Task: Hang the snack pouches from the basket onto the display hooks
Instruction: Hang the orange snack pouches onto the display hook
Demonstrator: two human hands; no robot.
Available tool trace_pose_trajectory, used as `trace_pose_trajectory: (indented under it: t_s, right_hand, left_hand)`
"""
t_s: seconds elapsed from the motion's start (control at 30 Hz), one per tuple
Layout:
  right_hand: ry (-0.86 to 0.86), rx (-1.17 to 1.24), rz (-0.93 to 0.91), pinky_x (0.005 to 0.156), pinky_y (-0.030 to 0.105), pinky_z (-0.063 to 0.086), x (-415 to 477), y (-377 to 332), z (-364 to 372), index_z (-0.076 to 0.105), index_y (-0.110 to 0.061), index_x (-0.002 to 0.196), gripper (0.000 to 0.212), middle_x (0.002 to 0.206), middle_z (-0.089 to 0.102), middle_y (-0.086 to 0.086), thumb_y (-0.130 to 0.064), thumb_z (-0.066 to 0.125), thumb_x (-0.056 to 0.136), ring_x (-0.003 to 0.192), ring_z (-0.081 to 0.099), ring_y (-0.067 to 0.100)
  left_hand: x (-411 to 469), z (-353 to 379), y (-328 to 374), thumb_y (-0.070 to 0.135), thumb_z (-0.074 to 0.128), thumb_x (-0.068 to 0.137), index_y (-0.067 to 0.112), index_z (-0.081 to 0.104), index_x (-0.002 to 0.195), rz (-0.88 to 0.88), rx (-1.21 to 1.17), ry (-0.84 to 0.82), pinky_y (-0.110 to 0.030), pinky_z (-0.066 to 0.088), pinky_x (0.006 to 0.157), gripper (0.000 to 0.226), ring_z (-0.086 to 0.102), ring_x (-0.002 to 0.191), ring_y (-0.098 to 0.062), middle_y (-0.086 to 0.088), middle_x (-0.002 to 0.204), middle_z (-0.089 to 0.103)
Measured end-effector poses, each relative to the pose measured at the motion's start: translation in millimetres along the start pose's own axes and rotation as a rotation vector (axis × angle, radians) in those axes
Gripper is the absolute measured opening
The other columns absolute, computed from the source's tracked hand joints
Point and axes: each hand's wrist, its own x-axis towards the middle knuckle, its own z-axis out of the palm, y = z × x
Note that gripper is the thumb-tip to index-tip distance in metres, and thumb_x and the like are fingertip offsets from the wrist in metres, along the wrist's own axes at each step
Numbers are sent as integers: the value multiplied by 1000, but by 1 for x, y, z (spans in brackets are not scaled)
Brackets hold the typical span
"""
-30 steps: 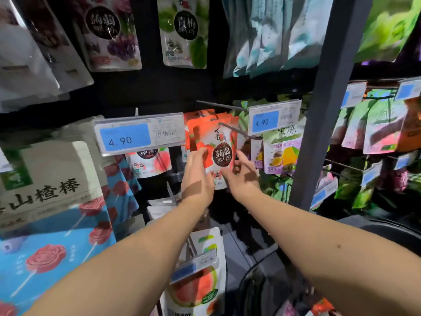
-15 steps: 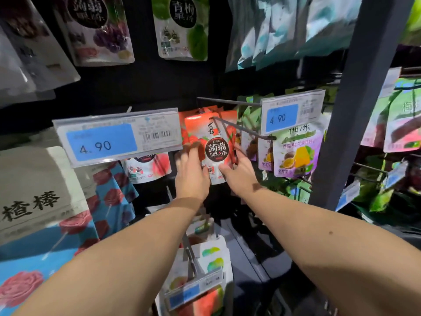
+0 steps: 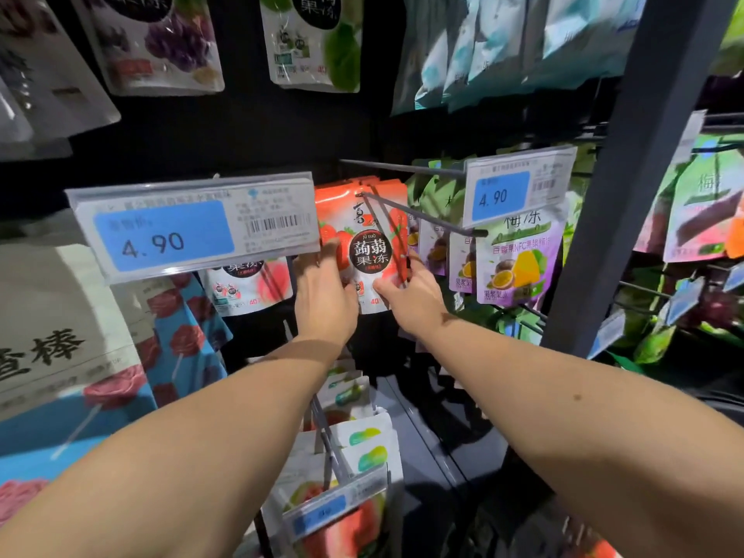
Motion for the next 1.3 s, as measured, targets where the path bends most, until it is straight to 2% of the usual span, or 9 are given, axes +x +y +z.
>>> trace_pose_trajectory:
  t_s: [0.2,0.37,0.53,0.77,0.87,1.0,1.13,1.23,1.3]
  right_hand:
    - [-98,-182,74,111,34,42,-43,-17,-27,37,-17,154,66,149,52,3,-34,66,97,135,52,24]
    - [-87,-256,33,90,31,52,-97,-35,-51,51,-9,143,53,112,71,16,-13,68,92,103,67,30]
    - [-71,-322,6,114,34,40,-163,-61,-80,51,-6,145,57,146,56,10,-13,69,92,132,54,25]
    - [5,-368,56,99,23,41,-262,-80,-141,62,-5,134,48,133,64,8,-6,68,87,124,59,23]
    - [45,-422,117,95,21,40,-310,-84,-169,62,-7,133,50,131,65,7,-17,68,84,123,59,21]
    - [106,-468,230,99,34,50,-370,-79,-204,64,-6,131,48,123,68,10,-11,74,84,113,64,24]
    - [140,-479,369,88,51,58,-419,-64,-237,68,-5,116,30,92,64,4,-5,71,86,86,66,27]
    - [142,-589,475,76,40,54,-444,-36,-264,68,-2,112,26,90,62,6,-4,68,86,83,59,21]
    - [157,-639,572,66,36,46,-456,-19,-280,68,-2,95,11,81,57,5,-6,69,84,81,55,20]
  left_hand:
    - [-33,-16,12,11,68,82,15,50,135,-46,-80,5,-44,37,111,56,33,132,-28,-8,142,36]
    - [-76,-46,39,6,66,84,15,59,123,15,-187,-88,-31,34,108,41,38,128,-22,-3,134,45]
    - [-122,-82,75,7,67,83,11,61,123,42,-229,-204,-38,37,108,41,47,125,-27,-10,129,54]
    - [-196,-125,126,9,70,83,14,64,114,112,-373,-414,-37,49,92,32,59,98,-24,-2,106,55]
    - [-230,-134,147,11,69,82,16,64,111,177,-376,-545,-37,50,91,30,61,97,-26,-5,106,61]
    - [-269,-149,178,14,71,84,18,65,104,251,-350,-718,-33,51,90,22,63,99,-24,-3,107,64]
    - [-299,-152,203,14,73,82,24,63,84,276,-365,-854,-32,52,87,14,66,97,-24,2,92,67]
    - [-319,-139,219,16,73,84,18,67,93,322,-367,-976,-30,53,79,11,68,87,-23,-4,95,71]
    - [-331,-129,234,17,72,85,9,71,99,375,-338,-1049,-28,53,71,16,66,78,-21,-7,96,72]
